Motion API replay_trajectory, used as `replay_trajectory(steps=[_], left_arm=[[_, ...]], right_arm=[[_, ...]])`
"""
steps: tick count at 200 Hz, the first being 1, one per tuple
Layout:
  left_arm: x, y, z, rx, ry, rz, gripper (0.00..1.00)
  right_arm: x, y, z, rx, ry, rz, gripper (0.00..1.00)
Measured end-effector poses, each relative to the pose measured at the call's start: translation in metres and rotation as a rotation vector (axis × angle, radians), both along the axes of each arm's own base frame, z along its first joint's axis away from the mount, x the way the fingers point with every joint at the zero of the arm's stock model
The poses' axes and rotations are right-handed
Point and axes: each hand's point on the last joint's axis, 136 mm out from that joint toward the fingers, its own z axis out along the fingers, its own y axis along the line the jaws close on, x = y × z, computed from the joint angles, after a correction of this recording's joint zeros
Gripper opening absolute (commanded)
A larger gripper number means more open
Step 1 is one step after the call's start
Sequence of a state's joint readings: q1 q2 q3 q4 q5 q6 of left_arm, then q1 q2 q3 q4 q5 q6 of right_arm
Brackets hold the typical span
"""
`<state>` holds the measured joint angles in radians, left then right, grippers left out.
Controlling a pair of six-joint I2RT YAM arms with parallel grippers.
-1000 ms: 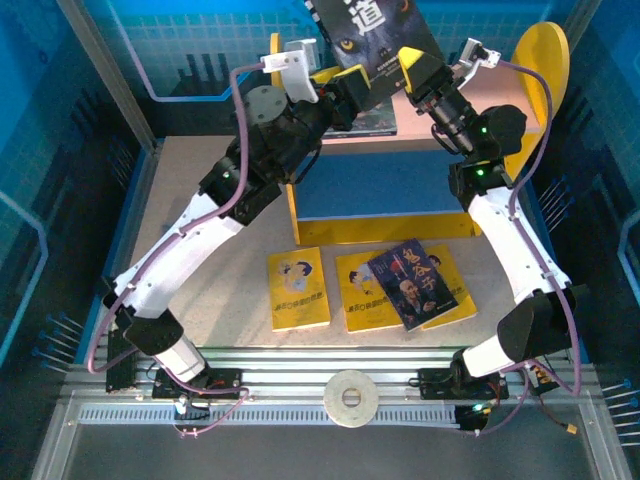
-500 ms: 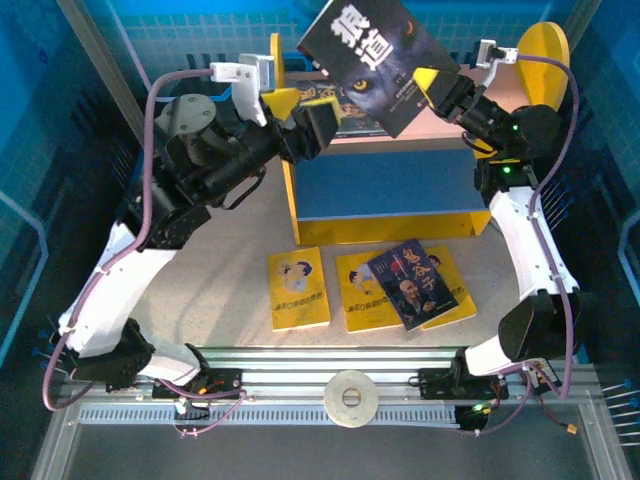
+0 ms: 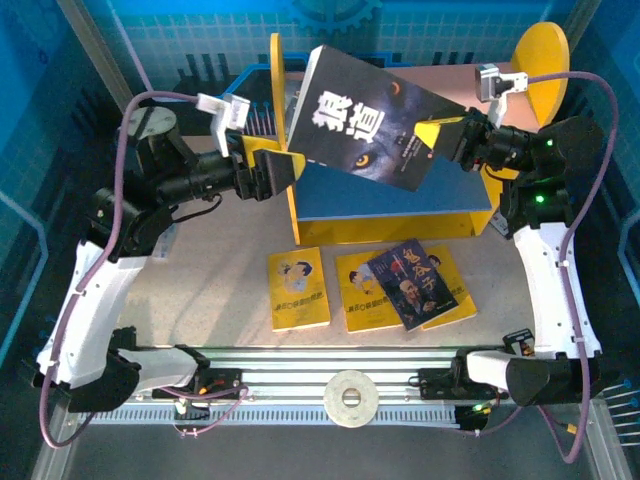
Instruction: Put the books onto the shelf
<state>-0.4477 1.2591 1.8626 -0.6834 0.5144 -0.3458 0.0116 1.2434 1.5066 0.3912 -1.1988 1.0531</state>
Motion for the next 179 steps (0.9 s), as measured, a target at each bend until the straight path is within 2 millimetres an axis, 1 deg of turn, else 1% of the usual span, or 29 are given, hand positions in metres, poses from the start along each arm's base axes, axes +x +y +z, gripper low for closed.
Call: replay_trajectory(steps=[34,72,102,137,148,163,179], left_arm=[[-0.008,-0.016,-0.008,-0.009,0.043,-0.138,0.93],[-0.015,-0.025,-0.008,-0.023,0.052,-0.231,0.86],[-0.018,-0.029,-0.007,-0.029,0.052,-0.273,0.7],[-0.019,-0.03,-0.006,-0.03,0.051,-0.287,0.48],[-0.019,-0.03,-0.006,-0.027,0.049,-0.287,0.43],[-0.017,-0.03,-0.007,-0.026,0.053,-0.286,0.33],[-0.016,-0.03,-0.008,-0.026,0.057,-0.283,0.2]], right_arm=[[0.002,0.002,-0.019,-0.038,0.056,0.03,0.0],[0.0,0.01,-0.038,-0.074,0.094,0.072,0.0],[-0.003,0.017,-0.049,-0.092,0.114,0.1,0.0],[-0.005,0.02,-0.054,-0.102,0.113,0.111,0.0],[-0.005,0.021,-0.055,-0.104,0.111,0.112,0.0],[-0.005,0.021,-0.056,-0.106,0.113,0.111,0.01],[-0.005,0.021,-0.056,-0.107,0.116,0.111,0.03]])
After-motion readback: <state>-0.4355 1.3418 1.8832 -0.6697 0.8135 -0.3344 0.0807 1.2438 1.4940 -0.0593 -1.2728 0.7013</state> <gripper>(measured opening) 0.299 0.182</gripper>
